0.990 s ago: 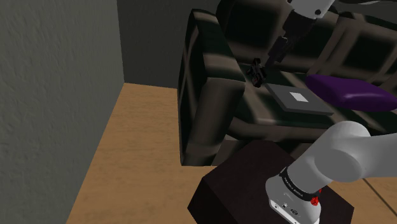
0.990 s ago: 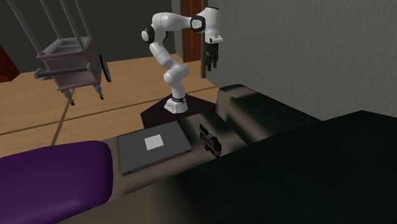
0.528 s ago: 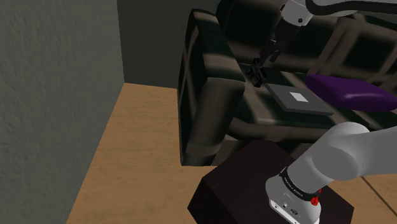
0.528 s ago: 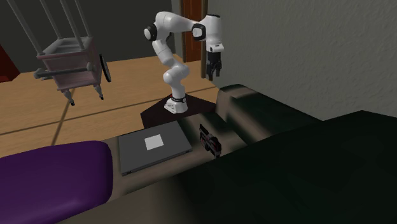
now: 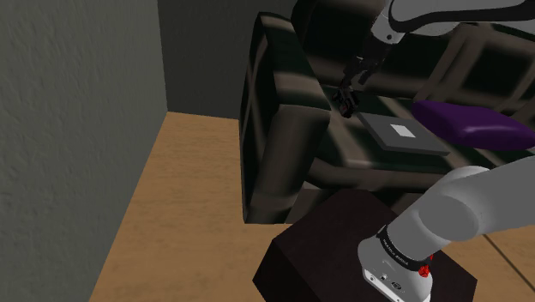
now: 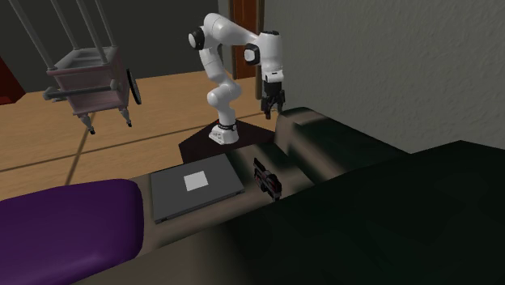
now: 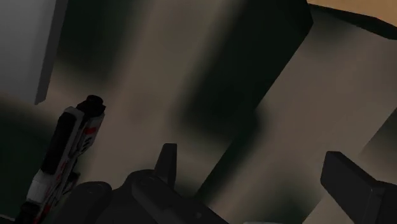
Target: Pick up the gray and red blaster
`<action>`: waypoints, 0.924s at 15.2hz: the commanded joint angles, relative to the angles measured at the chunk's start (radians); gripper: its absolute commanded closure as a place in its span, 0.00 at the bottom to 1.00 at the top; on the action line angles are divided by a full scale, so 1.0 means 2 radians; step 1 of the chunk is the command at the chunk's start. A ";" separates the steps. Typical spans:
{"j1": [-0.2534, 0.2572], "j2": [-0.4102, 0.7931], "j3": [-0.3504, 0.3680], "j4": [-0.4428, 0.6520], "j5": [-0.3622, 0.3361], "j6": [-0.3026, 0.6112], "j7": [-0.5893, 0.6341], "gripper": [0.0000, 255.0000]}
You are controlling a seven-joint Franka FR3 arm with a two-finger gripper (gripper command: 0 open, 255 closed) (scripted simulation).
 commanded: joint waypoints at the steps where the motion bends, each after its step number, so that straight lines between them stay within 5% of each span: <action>1: -0.005 0.026 -0.013 0.008 0.003 0.025 -0.001 0.00; 14: -0.036 0.224 -0.102 0.125 0.093 0.131 -0.060 0.00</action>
